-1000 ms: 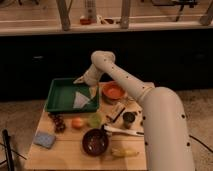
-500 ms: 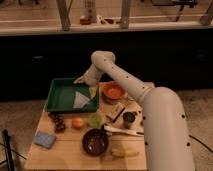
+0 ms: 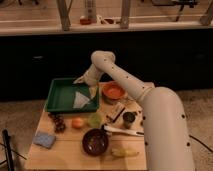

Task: Place towel in tray

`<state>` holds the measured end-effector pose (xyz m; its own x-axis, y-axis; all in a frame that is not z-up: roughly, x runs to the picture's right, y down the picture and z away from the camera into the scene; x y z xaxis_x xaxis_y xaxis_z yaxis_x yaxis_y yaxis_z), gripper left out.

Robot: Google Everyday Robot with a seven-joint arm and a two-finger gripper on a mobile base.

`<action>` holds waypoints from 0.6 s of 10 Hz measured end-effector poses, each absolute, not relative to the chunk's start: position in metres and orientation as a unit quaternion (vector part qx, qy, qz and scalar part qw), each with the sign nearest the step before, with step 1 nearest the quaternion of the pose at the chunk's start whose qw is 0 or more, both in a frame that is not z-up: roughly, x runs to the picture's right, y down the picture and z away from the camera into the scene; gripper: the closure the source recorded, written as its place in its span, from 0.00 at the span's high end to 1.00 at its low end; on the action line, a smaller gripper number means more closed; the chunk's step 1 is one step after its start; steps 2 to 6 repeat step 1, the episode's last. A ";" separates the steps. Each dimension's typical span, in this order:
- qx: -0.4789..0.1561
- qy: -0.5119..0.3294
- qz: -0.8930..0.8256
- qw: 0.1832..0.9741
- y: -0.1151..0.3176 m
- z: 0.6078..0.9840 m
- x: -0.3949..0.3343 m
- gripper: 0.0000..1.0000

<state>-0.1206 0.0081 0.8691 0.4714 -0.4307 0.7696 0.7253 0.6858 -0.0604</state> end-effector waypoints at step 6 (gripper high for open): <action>-0.194 -0.380 -0.346 0.836 0.008 0.869 -0.121 0.80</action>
